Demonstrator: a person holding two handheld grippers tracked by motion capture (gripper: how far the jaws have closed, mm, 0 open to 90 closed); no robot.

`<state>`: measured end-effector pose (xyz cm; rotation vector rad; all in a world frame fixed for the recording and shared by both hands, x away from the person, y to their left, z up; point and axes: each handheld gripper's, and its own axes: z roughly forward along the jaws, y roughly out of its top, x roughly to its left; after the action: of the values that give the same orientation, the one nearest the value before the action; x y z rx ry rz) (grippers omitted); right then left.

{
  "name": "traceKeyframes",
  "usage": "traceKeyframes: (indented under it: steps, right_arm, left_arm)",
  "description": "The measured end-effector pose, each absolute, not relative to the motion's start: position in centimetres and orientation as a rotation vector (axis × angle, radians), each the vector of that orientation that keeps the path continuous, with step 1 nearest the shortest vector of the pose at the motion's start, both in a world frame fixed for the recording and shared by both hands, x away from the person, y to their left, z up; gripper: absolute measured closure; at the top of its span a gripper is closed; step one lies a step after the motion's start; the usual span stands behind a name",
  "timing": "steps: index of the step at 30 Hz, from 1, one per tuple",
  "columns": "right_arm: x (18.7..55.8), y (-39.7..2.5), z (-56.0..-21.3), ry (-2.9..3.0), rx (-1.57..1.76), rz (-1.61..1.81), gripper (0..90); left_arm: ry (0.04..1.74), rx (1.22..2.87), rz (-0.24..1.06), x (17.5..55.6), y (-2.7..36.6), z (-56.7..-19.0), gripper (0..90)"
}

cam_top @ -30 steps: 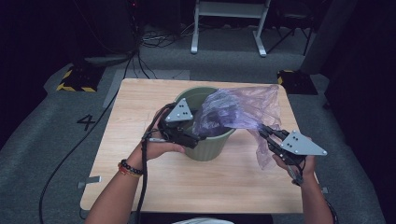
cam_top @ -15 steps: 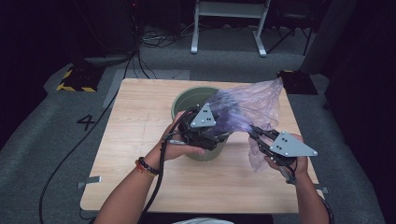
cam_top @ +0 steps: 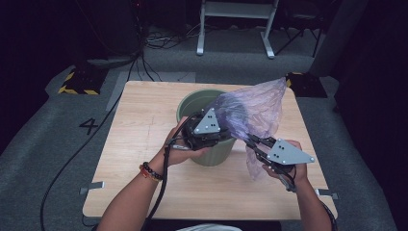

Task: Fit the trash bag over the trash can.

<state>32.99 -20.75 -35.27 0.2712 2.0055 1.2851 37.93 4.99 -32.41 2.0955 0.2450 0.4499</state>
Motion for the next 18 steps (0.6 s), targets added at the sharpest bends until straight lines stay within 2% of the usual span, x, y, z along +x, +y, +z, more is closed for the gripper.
traceKeyframes:
  steps: [3, 7, 8, 9, 10, 11, 12, 13, 18]
  right_arm:
    - [32.9, -20.7, -35.4, 2.007, 0.276, 1.314, 82.7]
    - [32.7, -20.7, -35.2, 2.007, 0.27, 1.327, 83.7]
    - [32.7, -20.7, -35.2, 2.008, 0.266, 1.328, 84.1]
    - [32.7, -20.7, -35.1, 2.012, 0.266, 1.331, 84.4]
    - [32.7, -20.6, -35.1, 2.014, 0.266, 1.332, 84.5]
    - [32.7, -20.6, -35.0, 2.015, 0.266, 1.332, 85.9]
    - [32.8, -20.6, -35.0, 2.02, 0.264, 1.334, 86.6]
    - [32.8, -20.6, -34.9, 2.021, 0.264, 1.337, 87.1]
    - [32.7, -20.3, -34.9, 2.025, 0.249, 1.331, 87.3]
  left_arm:
    - [0.235, 2.086, 0.469, 37.8, 5.1, -32.4, 88.4]
    - [0.232, 2.076, 0.471, 37.6, 5.2, -32.4, 86.7]
    - [0.229, 2.074, 0.471, 37.5, 5.2, -32.4, 80.7]
    - [0.242, 2.075, 0.474, 37.4, 5.1, -32.4, 69.2]
    - [0.251, 2.086, 0.464, 37.4, 4.9, -32.5, 55.5]
    - [0.256, 2.091, 0.462, 37.2, 4.8, -32.5, 34.9]
    - [0.269, 2.089, 0.481, 37.0, 4.6, -32.5, 27.5]
    - [0.268, 2.092, 0.494, 36.8, 4.4, -32.5, 24.5]
    - [0.24, 2.088, 0.499, 36.6, 3.8, -32.4, 24.0]
